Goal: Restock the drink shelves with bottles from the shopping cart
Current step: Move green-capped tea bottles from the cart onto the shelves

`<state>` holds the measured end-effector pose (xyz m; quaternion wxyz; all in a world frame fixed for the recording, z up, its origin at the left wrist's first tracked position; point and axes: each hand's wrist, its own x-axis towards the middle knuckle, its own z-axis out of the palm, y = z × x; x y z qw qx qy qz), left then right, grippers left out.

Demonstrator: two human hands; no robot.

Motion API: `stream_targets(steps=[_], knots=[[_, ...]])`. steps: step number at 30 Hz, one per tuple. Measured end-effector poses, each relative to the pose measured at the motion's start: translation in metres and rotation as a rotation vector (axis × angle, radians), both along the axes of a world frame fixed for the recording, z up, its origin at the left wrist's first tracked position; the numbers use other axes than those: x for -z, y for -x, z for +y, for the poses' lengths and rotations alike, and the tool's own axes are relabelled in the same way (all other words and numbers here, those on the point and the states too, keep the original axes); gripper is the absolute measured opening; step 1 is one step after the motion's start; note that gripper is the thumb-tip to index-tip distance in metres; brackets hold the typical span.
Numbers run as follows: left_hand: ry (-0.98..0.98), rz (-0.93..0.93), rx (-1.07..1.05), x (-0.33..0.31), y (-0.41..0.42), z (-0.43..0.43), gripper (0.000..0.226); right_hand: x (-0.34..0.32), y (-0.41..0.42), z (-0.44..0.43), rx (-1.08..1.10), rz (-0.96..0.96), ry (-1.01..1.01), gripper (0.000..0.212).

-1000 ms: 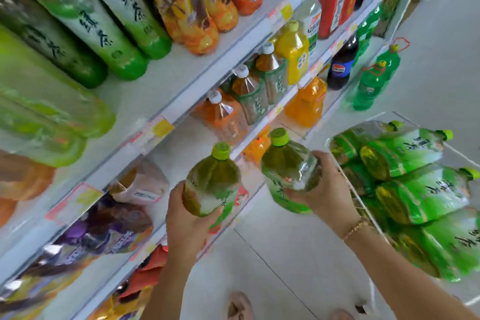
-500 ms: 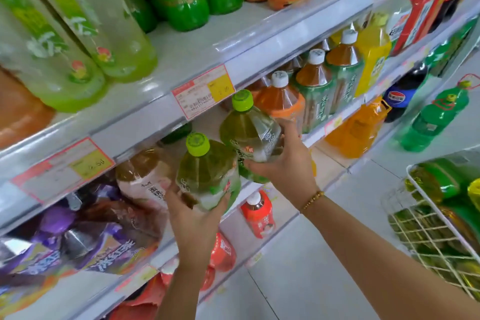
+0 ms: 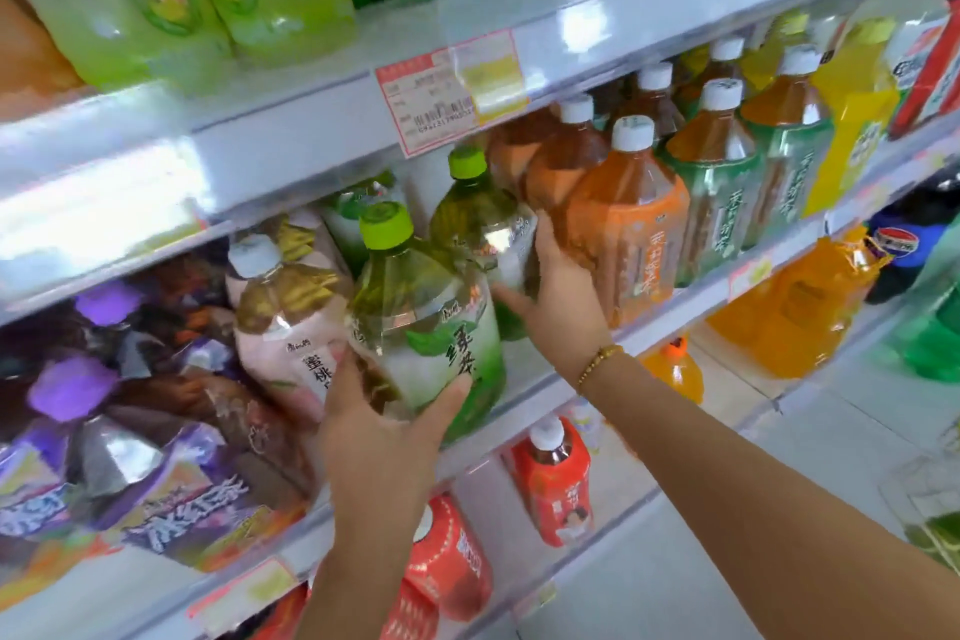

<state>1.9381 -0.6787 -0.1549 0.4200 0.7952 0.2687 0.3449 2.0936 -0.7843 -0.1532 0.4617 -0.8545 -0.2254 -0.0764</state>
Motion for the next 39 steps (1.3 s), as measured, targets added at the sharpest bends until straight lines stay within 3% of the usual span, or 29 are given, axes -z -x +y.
stream_targets(steps=[3,11,16,19,25,27,29,31,32,34,36,39], knots=[[-0.064,0.005,-0.020,0.005,-0.001,0.005,0.082,0.002,-0.013,0.009,0.074,-0.026,0.272,0.072],[-0.224,0.067,-0.084,0.002,0.004,0.006,0.099,0.000,-0.048,0.049,0.067,0.148,0.213,0.067],[-0.250,0.158,-0.120,-0.007,0.004,0.003,0.078,-0.021,-0.070,0.066,0.075,0.104,0.255,0.032],[-0.276,0.213,-0.112,-0.007,0.002,0.003,0.073,-0.028,-0.087,0.072,0.059,0.069,0.309,0.033],[-0.318,0.172,-0.117,-0.003,0.003,-0.002,0.084,-0.034,-0.089,0.085,-0.118,0.291,0.108,0.028],[-0.318,0.140,-0.120,0.002,0.002,-0.003,0.086,-0.034,-0.079,0.076,-0.180,0.634,-0.345,0.022],[-0.306,0.091,-0.110,0.005,-0.002,-0.006,0.087,-0.033,-0.052,0.043,-0.422,0.706,-0.525,0.032],[-0.289,0.070,-0.110,0.007,-0.012,-0.010,0.086,-0.025,-0.027,0.004,-0.669,0.693,-0.560,0.053],[-0.286,0.051,-0.101,0.008,-0.019,-0.013,0.084,-0.023,-0.013,-0.012,-0.723,0.649,-0.493,0.062],[-0.286,-0.005,-0.050,0.009,-0.036,-0.016,0.076,-0.014,0.004,-0.029,-0.733,0.467,-0.284,0.060],[-0.312,-0.028,-0.005,0.011,-0.051,-0.015,0.064,0.003,0.007,-0.024,-0.623,0.330,-0.124,0.059],[-0.327,0.063,0.033,0.018,-0.057,0.000,0.055,0.017,0.000,0.001,-0.383,0.186,-0.083,0.076]])
